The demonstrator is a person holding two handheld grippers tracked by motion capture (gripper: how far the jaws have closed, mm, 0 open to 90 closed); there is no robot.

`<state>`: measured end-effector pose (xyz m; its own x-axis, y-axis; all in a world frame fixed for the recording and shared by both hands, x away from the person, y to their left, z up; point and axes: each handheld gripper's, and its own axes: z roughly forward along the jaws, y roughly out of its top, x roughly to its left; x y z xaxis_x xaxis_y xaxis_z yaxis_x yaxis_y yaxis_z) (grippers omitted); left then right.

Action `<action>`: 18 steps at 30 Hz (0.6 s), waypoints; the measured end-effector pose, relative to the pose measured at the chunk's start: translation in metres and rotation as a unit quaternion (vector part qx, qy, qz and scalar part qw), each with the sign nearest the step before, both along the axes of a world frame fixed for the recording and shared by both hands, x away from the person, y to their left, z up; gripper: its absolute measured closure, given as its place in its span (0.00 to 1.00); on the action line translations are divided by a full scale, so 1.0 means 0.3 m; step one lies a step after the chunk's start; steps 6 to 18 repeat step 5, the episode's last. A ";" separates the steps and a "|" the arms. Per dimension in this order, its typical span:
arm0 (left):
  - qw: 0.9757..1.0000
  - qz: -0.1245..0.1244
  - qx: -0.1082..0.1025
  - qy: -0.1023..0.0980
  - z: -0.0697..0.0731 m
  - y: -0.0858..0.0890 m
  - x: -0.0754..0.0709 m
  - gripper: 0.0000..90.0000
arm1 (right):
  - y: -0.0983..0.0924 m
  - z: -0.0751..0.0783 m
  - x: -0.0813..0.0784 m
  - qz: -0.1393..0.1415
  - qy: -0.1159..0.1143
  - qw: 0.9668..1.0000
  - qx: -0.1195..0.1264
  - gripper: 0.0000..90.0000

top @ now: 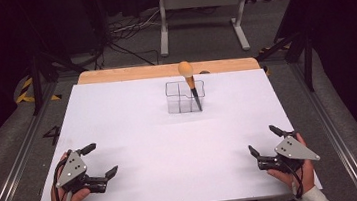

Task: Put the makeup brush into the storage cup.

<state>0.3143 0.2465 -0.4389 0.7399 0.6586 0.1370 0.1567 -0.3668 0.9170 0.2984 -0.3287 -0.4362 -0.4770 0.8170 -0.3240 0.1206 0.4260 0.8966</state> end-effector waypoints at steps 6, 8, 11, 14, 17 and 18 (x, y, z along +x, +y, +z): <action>1.000 0.001 -0.001 0.001 0.000 0.000 0.003 0.02 | -0.002 0.000 0.002 -0.001 0.000 1.000 0.004 0.10; 1.000 0.001 -0.001 0.001 0.000 0.000 0.003 0.02 | -0.002 0.000 0.002 -0.001 0.000 1.000 0.004 0.10; 1.000 0.001 -0.001 0.001 0.000 0.000 0.003 0.02 | -0.002 0.000 0.002 -0.001 0.000 1.000 0.004 0.10; 1.000 0.001 -0.001 0.001 0.000 0.000 0.003 0.02 | -0.002 0.000 0.002 -0.001 0.000 1.000 0.004 0.10; 1.000 0.001 -0.001 0.001 0.000 0.000 0.003 0.02 | -0.002 0.000 0.002 -0.001 0.000 1.000 0.004 0.10; 1.000 0.001 -0.001 0.001 0.000 0.000 0.003 0.02 | -0.002 0.000 0.002 -0.001 0.000 1.000 0.004 0.10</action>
